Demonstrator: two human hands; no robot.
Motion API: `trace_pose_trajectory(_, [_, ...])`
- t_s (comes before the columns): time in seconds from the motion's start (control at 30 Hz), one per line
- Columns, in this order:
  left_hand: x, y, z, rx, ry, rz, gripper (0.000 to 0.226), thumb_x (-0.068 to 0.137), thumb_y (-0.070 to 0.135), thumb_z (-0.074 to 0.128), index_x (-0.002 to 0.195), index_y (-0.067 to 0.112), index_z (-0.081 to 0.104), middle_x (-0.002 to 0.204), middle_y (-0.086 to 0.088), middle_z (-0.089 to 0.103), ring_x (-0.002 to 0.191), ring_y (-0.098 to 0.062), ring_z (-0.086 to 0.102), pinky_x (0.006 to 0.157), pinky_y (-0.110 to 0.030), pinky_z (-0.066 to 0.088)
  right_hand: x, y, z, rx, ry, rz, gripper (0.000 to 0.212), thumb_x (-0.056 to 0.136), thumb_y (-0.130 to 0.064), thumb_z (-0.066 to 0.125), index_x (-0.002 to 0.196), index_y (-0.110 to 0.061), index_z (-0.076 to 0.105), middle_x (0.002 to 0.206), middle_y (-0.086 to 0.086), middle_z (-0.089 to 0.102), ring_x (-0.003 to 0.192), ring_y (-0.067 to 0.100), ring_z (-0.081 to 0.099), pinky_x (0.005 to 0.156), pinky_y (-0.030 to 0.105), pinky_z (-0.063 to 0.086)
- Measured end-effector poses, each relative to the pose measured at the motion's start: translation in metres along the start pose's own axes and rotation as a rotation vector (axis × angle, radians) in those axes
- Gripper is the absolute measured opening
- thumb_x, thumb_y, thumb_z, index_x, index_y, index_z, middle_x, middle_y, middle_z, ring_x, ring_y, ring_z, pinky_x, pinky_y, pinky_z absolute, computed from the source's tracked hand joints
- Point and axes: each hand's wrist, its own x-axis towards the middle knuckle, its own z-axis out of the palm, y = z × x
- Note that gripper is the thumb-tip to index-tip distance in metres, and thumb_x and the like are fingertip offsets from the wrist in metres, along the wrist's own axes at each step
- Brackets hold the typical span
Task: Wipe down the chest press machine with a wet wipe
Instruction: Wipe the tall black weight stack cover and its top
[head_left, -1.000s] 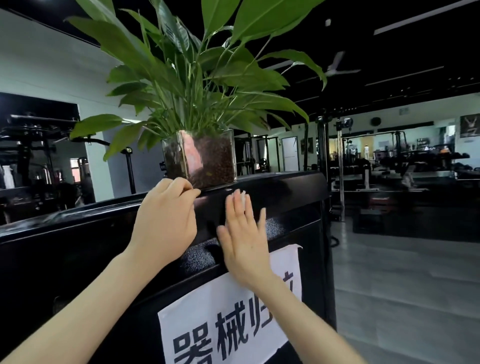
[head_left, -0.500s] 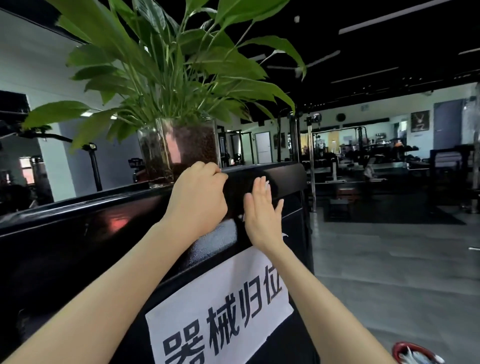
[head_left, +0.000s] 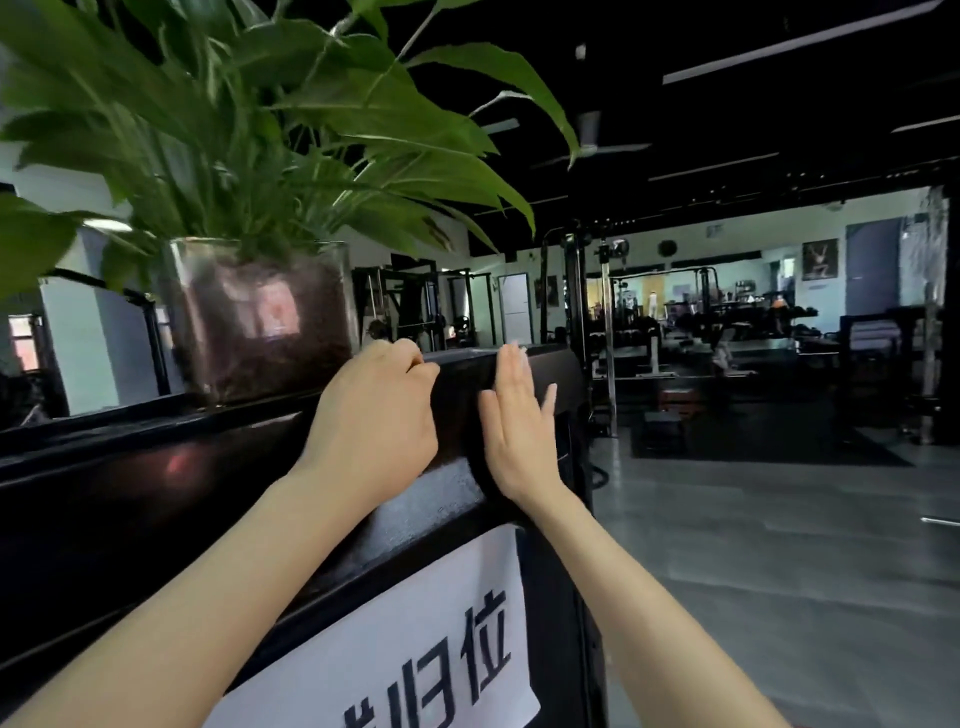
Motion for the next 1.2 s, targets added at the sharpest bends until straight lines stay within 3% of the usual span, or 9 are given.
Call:
trace_pose_trajectory(0.1, [0.008, 0.005, 0.006, 0.001, -0.030, -0.008, 0.024, 0.081, 0.003, 0.055, 0.099, 0.005, 0.071, 0.095, -0.009, 0.064, 0.089, -0.030, 0.057, 0.073, -0.039, 0.051, 0.025, 0.045, -0.002, 0.105, -0.067, 0.260, 0.055, 0.101, -0.034, 0.010, 0.152, -0.014, 0.006, 0.160, -0.003, -0.004, 0.145, 0.008, -0.009, 0.115, 0.056, -0.005])
trace_pose_trajectory(0.23, [0.016, 0.010, 0.014, 0.024, -0.018, -0.003, 0.026, 0.078, 0.005, 0.050, 0.092, 0.001, 0.072, 0.090, -0.012, 0.066, 0.083, -0.033, 0.060, 0.068, -0.043, 0.055, 0.040, 0.061, -0.006, 0.103, -0.074, 0.401, 0.055, 0.103, -0.034, 0.014, 0.152, -0.013, 0.001, 0.160, 0.001, -0.002, 0.146, 0.014, -0.007, 0.115, 0.051, -0.007])
trace_pose_trajectory(0.47, [0.021, 0.019, 0.026, 0.077, 0.031, 0.045, 0.037, 0.079, 0.019, 0.039, 0.091, 0.002, 0.070, 0.086, -0.010, 0.064, 0.077, -0.030, 0.059, 0.069, -0.038, 0.051, 0.022, 0.047, -0.005, -0.046, -0.026, -0.094, 0.065, 0.094, -0.047, 0.004, 0.150, -0.017, -0.006, 0.160, 0.001, -0.002, 0.146, 0.015, -0.009, 0.114, 0.042, -0.013])
trace_pose_trajectory(0.67, [0.019, 0.018, 0.029, 0.080, 0.086, 0.027, 0.027, 0.075, 0.009, 0.054, 0.095, 0.002, 0.071, 0.084, -0.010, 0.063, 0.075, -0.031, 0.057, 0.068, -0.039, 0.050, 0.056, 0.127, -0.004, 0.205, -0.127, 0.466, 0.054, 0.103, -0.035, 0.012, 0.152, -0.017, 0.000, 0.160, 0.000, -0.003, 0.146, 0.013, -0.005, 0.116, 0.050, -0.009])
trace_pose_trajectory(0.77, [0.023, 0.017, 0.028, 0.061, 0.099, 0.008, 0.026, 0.074, 0.010, 0.055, 0.093, 0.005, 0.073, 0.080, -0.008, 0.060, 0.072, -0.028, 0.054, 0.066, -0.036, 0.049, 0.056, 0.103, 0.001, 0.132, -0.051, 0.238, 0.053, 0.102, -0.032, 0.013, 0.150, -0.011, 0.016, 0.160, 0.002, -0.002, 0.146, 0.016, -0.007, 0.117, 0.049, -0.006])
trace_pose_trajectory(0.87, [0.024, 0.017, 0.026, 0.040, 0.116, -0.040, 0.024, 0.073, 0.009, 0.056, 0.089, 0.007, 0.074, 0.076, -0.006, 0.059, 0.067, -0.026, 0.052, 0.059, -0.037, 0.048, 0.052, 0.064, -0.008, 0.166, 0.003, -0.156, 0.056, 0.098, -0.037, 0.016, 0.148, -0.014, 0.026, 0.152, -0.005, 0.023, 0.146, 0.013, 0.008, 0.116, 0.039, -0.009])
trace_pose_trajectory(1.0, [0.019, 0.014, 0.016, 0.070, 0.100, -0.055, 0.019, 0.073, 0.013, 0.058, 0.082, 0.010, 0.075, 0.074, -0.002, 0.062, 0.064, -0.024, 0.055, 0.055, -0.035, 0.049, 0.089, 0.069, -0.031, 0.037, -0.168, -0.209, 0.059, 0.098, -0.041, 0.010, 0.129, -0.019, 0.056, 0.125, -0.001, 0.062, 0.125, 0.015, 0.048, 0.116, 0.046, -0.002])
trace_pose_trajectory(1.1, [0.019, 0.008, 0.008, 0.042, 0.058, -0.078, 0.017, 0.072, 0.019, 0.061, 0.080, 0.016, 0.075, 0.074, 0.004, 0.063, 0.065, -0.020, 0.059, 0.056, -0.030, 0.049, 0.121, 0.071, -0.045, -0.017, -0.446, 0.015, 0.056, 0.104, -0.038, 0.012, 0.128, -0.018, 0.059, 0.126, 0.005, 0.062, 0.126, 0.021, 0.048, 0.117, 0.046, -0.003])
trace_pose_trajectory(1.2, [0.028, 0.004, 0.004, -0.019, -0.004, -0.107, 0.007, 0.074, 0.015, 0.070, 0.078, 0.018, 0.074, 0.075, 0.007, 0.064, 0.069, -0.019, 0.060, 0.061, -0.031, 0.050, 0.125, 0.036, -0.045, -0.102, -0.671, -0.081, 0.061, 0.102, -0.044, 0.010, 0.132, -0.015, 0.055, 0.132, 0.008, 0.057, 0.133, 0.025, 0.039, 0.116, 0.041, 0.004])
